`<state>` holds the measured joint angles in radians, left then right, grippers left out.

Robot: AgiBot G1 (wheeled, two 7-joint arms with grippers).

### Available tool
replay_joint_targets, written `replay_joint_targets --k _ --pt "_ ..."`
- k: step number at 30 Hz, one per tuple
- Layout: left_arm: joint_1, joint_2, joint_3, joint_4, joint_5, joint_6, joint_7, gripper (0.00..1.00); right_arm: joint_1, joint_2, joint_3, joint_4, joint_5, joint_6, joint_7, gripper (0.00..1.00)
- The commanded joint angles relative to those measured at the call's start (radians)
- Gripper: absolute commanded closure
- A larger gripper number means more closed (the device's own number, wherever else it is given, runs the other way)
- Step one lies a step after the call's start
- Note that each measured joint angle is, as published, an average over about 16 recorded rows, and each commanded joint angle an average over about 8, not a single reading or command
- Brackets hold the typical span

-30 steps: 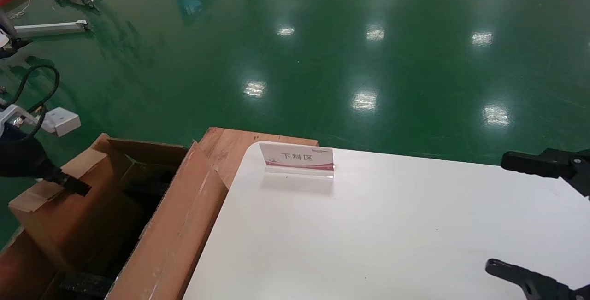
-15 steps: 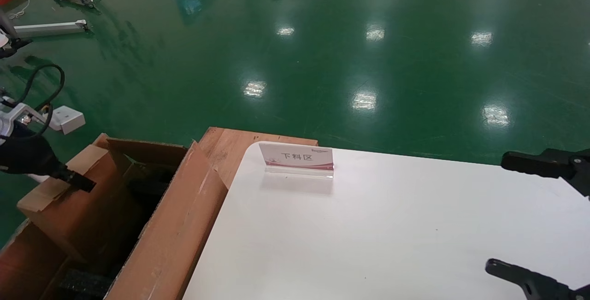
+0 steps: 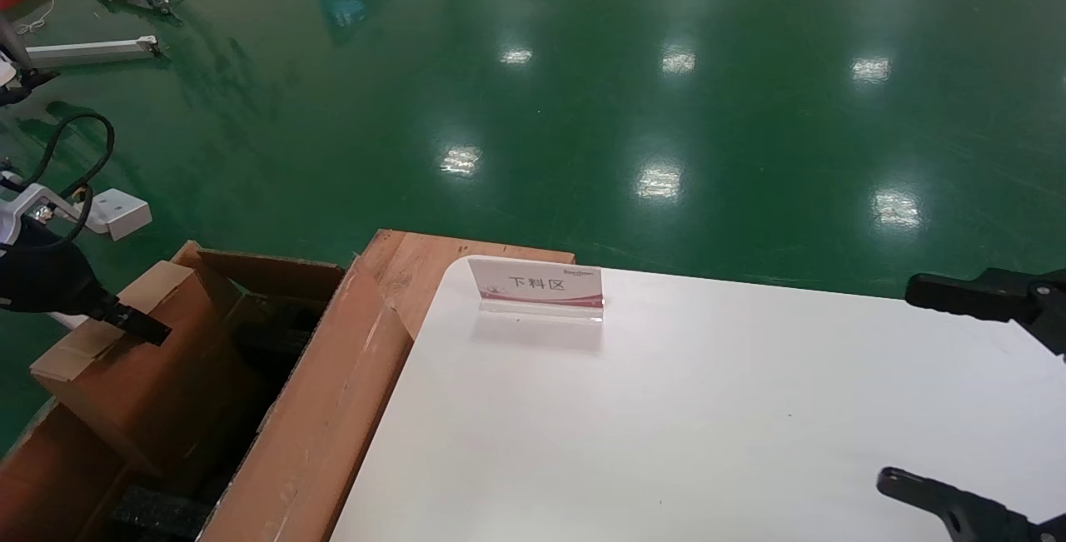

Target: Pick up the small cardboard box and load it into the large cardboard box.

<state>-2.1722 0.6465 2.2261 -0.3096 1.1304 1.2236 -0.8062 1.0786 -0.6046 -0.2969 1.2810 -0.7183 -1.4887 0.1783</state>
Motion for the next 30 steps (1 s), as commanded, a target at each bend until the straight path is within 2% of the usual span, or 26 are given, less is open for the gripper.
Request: replay_joint_targets --k 1,23,30 --pt "-0.002 -0.001 0.000 -0.002 0.001 0.000 0.000 0.00 0.000 0.000 0.000 0.000 0.000 0.000 0.000 0.00" --pt "-0.009 -0.002 -0.001 -0.010 0.002 -0.003 0.003 0.00 0.000 0.000 0.000 0.000 0.000 0.000 0.000 0.00" --pt "-0.044 0.000 -0.026 -0.057 -0.018 -0.028 0.079 0.00 0.000 0.000 0.000 -0.001 0.000 0.000 0.000 0.00"
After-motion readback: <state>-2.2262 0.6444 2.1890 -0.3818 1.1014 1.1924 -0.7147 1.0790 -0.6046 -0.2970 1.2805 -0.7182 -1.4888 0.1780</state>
